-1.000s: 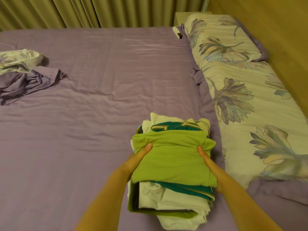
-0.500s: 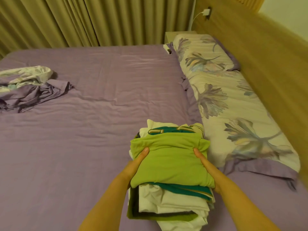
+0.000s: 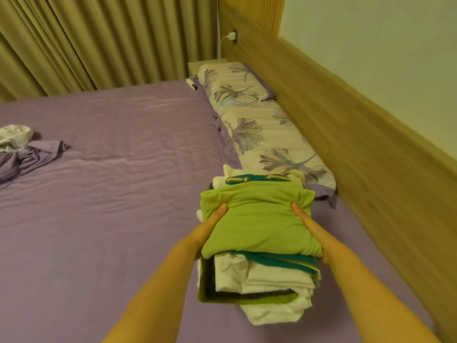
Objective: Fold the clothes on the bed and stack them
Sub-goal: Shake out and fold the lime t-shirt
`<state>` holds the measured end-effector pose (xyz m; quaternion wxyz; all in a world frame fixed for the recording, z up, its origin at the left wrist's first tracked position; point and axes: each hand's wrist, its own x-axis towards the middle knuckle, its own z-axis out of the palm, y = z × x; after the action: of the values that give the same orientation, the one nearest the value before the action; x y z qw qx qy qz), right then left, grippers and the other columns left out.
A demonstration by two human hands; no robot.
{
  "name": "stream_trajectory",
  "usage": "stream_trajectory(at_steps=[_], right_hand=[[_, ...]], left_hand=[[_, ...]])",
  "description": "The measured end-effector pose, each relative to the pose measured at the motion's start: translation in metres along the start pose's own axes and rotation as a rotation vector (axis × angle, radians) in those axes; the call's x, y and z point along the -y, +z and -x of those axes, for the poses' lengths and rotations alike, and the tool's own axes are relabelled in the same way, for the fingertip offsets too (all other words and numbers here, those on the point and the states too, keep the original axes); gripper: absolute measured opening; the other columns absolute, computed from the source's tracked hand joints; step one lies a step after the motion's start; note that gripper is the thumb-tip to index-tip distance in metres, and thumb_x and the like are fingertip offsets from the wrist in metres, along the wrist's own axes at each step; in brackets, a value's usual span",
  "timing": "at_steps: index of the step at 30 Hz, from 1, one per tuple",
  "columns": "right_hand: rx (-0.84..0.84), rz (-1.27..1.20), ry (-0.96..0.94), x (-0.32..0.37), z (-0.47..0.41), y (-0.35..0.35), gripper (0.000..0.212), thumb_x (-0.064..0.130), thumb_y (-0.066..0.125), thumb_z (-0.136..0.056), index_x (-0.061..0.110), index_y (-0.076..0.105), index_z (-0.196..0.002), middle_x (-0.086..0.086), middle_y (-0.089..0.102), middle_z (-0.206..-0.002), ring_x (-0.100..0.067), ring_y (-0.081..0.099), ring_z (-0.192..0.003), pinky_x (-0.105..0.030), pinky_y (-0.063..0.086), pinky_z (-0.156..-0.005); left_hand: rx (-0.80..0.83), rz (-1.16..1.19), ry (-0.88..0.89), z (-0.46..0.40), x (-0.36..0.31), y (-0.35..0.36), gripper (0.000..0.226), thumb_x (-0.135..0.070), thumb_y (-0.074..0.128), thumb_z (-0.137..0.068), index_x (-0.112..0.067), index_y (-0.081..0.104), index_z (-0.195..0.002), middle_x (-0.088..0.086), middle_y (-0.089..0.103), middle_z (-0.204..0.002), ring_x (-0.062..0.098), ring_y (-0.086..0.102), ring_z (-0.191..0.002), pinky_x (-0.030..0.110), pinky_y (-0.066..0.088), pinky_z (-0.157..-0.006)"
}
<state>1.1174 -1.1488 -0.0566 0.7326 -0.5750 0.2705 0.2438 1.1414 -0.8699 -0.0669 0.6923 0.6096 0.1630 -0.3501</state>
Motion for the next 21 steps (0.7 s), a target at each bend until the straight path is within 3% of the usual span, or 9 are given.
stream_trajectory(at_steps=[2, 4, 6, 11, 15, 19, 21], right_hand=[[-0.037, -0.047, -0.009, -0.002, 0.013, -0.029, 0.052, 0.060, 0.067, -0.071, 0.031, 0.058, -0.113, -0.003, 0.066, -0.114, -0.022, 0.062, -0.108, -0.036, 0.050, -0.086], [-0.084, -0.042, -0.048, -0.009, 0.012, -0.061, 0.072, 0.062, 0.074, -0.066, 0.034, 0.051, -0.128, -0.002, 0.060, -0.128, -0.020, 0.060, -0.114, -0.038, 0.047, -0.097], [-0.085, -0.038, -0.083, -0.015, 0.013, -0.091, 0.068, 0.056, 0.068, -0.077, 0.032, 0.045, -0.136, -0.002, 0.054, -0.135, -0.021, 0.055, -0.120, -0.040, 0.040, -0.106], [-0.050, 0.027, 0.039, -0.042, 0.007, -0.158, 0.073, 0.065, 0.072, -0.059, 0.027, 0.060, -0.120, -0.004, 0.068, -0.116, -0.023, 0.064, -0.107, -0.039, 0.046, -0.096], [-0.105, 0.059, 0.058, -0.059, -0.011, -0.196, 0.068, 0.065, 0.074, -0.055, 0.028, 0.063, -0.111, -0.002, 0.070, -0.110, -0.023, 0.065, -0.105, -0.037, 0.047, -0.094], [-0.138, 0.110, 0.111, -0.085, -0.036, -0.224, 0.097, 0.073, 0.082, -0.036, 0.024, 0.062, -0.118, -0.005, 0.070, -0.112, -0.025, 0.065, -0.105, -0.044, 0.043, -0.103], [-0.159, 0.128, 0.099, -0.095, -0.046, -0.234, 0.100, 0.074, 0.081, -0.035, 0.020, 0.063, -0.117, -0.006, 0.071, -0.109, -0.026, 0.066, -0.102, -0.044, 0.045, -0.101]], left_hand=[[0.028, 0.010, -0.014, 0.002, 0.010, 0.029, 0.075, -0.066, 0.055, -0.072, -0.025, 0.046, -0.135, 0.007, 0.064, -0.121, 0.024, 0.064, -0.107, 0.033, 0.054, -0.079], [0.053, 0.013, -0.028, -0.003, 0.021, 0.057, 0.073, -0.066, 0.054, -0.072, -0.026, 0.047, -0.133, 0.007, 0.064, -0.121, 0.023, 0.064, -0.107, 0.033, 0.054, -0.081], [0.059, 0.020, -0.045, -0.013, 0.035, 0.085, 0.072, -0.067, 0.054, -0.071, -0.027, 0.048, -0.130, 0.007, 0.064, -0.120, 0.023, 0.064, -0.107, 0.033, 0.054, -0.081], [-0.025, 0.011, -0.083, -0.056, 0.085, 0.132, 0.113, -0.085, 0.071, -0.042, -0.026, 0.048, -0.136, 0.006, 0.062, -0.125, 0.025, 0.063, -0.110, 0.045, 0.048, -0.100], [-0.089, 0.022, -0.098, -0.090, 0.125, 0.158, 0.116, -0.088, 0.069, -0.037, -0.024, 0.051, -0.132, 0.006, 0.064, -0.123, 0.025, 0.063, -0.108, 0.045, 0.048, -0.099], [-0.157, 0.022, -0.086, -0.107, 0.149, 0.179, 0.111, -0.083, 0.069, -0.042, -0.019, 0.051, -0.131, 0.008, 0.064, -0.120, 0.024, 0.063, -0.105, 0.042, 0.051, -0.095], [-0.191, 0.014, -0.086, -0.114, 0.156, 0.186, 0.109, -0.083, 0.070, -0.044, -0.018, 0.052, -0.130, 0.007, 0.064, -0.118, 0.024, 0.063, -0.103, 0.040, 0.051, -0.092]])
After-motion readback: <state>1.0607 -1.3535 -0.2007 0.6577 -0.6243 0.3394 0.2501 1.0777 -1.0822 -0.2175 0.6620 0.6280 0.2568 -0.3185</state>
